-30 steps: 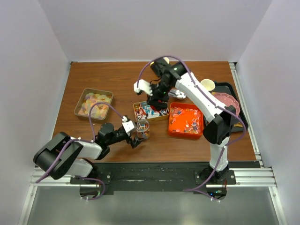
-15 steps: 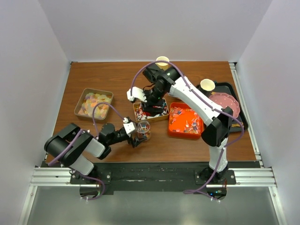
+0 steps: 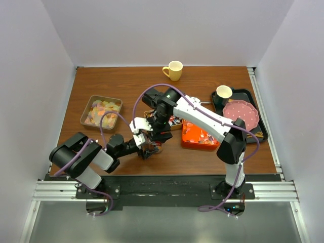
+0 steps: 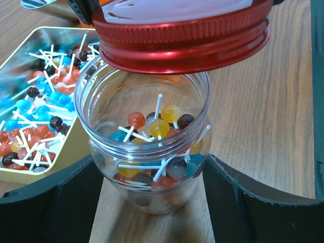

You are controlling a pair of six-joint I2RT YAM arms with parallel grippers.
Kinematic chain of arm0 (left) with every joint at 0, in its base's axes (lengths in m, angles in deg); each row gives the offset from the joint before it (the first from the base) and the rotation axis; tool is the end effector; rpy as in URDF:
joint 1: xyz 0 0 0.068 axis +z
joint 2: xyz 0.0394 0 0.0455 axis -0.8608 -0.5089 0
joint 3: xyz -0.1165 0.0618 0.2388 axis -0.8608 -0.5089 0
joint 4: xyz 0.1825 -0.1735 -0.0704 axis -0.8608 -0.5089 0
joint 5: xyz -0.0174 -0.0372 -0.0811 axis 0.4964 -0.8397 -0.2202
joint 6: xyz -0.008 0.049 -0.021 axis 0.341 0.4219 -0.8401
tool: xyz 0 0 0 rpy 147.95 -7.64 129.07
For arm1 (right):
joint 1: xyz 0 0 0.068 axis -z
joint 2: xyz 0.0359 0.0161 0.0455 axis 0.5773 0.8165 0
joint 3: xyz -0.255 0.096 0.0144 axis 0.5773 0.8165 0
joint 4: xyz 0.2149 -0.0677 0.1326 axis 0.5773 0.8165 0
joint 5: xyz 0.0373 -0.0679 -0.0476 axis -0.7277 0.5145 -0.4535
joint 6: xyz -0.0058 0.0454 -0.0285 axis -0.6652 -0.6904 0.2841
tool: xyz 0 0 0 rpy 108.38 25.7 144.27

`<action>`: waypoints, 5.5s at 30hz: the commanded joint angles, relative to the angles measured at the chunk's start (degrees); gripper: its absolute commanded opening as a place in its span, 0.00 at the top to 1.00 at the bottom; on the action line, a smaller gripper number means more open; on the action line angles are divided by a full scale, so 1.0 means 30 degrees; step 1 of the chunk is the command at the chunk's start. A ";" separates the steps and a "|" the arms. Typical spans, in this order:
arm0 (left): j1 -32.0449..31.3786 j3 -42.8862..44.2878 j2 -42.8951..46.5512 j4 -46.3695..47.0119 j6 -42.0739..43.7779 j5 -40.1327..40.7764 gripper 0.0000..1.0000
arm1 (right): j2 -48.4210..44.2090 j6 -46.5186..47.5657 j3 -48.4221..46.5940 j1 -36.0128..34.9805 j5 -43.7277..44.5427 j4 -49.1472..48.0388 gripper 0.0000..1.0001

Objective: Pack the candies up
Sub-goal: Close the bottle lid on the packing bottle, then screw the bottle lid onto the packing bottle.

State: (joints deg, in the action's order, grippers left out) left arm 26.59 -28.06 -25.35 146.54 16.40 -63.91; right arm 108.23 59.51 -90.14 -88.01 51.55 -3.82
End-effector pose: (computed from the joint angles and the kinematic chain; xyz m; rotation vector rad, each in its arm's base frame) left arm 0.1665 -0.1307 0.1237 0.9963 1.4805 -0.8361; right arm 0.2235 0.3136 0.3140 -2.3923 1.5788 0.4860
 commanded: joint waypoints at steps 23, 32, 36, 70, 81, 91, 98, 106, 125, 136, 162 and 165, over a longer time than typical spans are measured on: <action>-0.0106 0.0506 -0.0573 0.0830 0.0045 0.0135 0.90 | 0.0530 -0.2514 0.0247 -0.0639 0.0378 -0.0261 0.53; -0.0106 0.0565 -0.0690 0.0830 -0.0073 0.0047 0.90 | 0.1115 -0.4301 -0.0309 -0.0668 0.1869 -0.2224 0.53; -0.0106 0.0623 -0.0749 0.0830 -0.0160 0.0018 0.90 | 0.1233 -0.4509 -0.0515 -0.0697 0.2574 -0.2693 0.56; -0.0106 0.1122 -0.1627 0.0771 -0.0717 0.0165 0.91 | 0.0939 -0.6206 0.2506 0.1207 0.3954 -0.3106 0.53; -0.0077 0.1414 -0.1832 0.0333 -0.0864 0.0690 0.93 | 0.0326 -0.6558 0.2795 0.1207 0.3631 -0.3104 0.36; -0.0106 0.1854 -0.2097 -0.0517 -0.0951 0.1102 0.94 | -0.0613 -0.6911 0.2678 0.1207 0.3425 -0.3427 0.26; -0.0135 0.2088 -0.2213 -0.1074 -0.0834 0.1043 0.94 | -0.1870 -0.6442 0.3263 0.1207 0.3601 -0.3076 0.19; -0.0340 0.2117 -0.2301 -0.1104 -0.0484 0.0897 0.96 | -0.5381 -0.6617 0.5312 0.1880 0.1993 -0.4153 0.18; -0.2302 0.2263 -0.6336 0.4956 0.0193 0.1102 0.27 | -0.8082 -0.8231 0.9591 0.4341 0.0204 -0.9404 0.16; -0.3269 0.3669 -0.9476 0.6425 0.0572 0.2039 0.19 | -0.8552 -0.5622 1.0676 0.4723 -0.1378 -0.9431 0.15; -0.3563 0.4872 -1.1354 0.8242 -0.1301 0.3006 0.15 | -0.5916 -0.1635 1.0062 0.4723 -0.3722 -0.8377 0.23; -0.3533 0.4784 -1.1383 0.8271 -0.1742 0.3007 0.33 | -0.5769 -0.1754 0.9799 0.4693 -0.3752 -0.8292 0.27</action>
State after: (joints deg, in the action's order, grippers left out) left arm 16.14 -11.39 -55.31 159.05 11.85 -57.29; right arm 91.24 53.58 -57.48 -73.92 42.90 -29.59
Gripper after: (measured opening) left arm 0.786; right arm 0.751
